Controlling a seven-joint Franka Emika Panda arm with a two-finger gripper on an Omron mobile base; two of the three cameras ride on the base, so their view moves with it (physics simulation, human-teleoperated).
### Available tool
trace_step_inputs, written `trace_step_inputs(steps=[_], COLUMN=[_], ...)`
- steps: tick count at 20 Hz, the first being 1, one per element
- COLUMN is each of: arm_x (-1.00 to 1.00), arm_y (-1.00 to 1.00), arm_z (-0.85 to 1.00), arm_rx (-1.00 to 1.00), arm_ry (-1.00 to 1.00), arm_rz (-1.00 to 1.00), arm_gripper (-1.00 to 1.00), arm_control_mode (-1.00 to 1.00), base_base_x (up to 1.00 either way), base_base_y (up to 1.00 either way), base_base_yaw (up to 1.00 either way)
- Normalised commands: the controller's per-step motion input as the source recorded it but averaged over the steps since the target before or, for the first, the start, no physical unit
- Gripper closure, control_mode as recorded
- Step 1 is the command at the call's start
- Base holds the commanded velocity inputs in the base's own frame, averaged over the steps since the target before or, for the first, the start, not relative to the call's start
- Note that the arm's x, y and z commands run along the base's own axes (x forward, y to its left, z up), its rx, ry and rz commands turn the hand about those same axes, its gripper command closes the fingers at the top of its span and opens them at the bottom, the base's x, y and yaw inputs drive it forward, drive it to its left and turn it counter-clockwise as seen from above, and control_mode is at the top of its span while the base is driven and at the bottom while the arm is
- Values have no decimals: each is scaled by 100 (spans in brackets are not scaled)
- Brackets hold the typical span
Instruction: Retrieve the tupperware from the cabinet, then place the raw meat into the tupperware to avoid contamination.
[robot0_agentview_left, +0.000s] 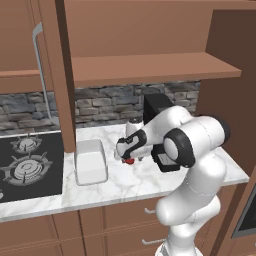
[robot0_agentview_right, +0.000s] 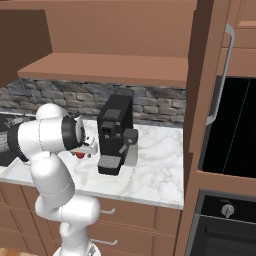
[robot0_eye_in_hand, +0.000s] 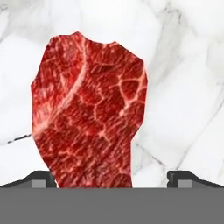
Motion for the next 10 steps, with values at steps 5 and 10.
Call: trace_step_inputs(steps=[5,10], arm_x=[38,35], arm_y=[3,7], arm_z=[-25,-11], arm_rx=[0,0], arm_ry=[-2,-3], arm_rz=[4,1], arm_gripper=[-100,-100], arm_control_mode=[-100,-100], base_base_x=[0,0], base_base_y=[0,0], base_base_yaw=[0,0])
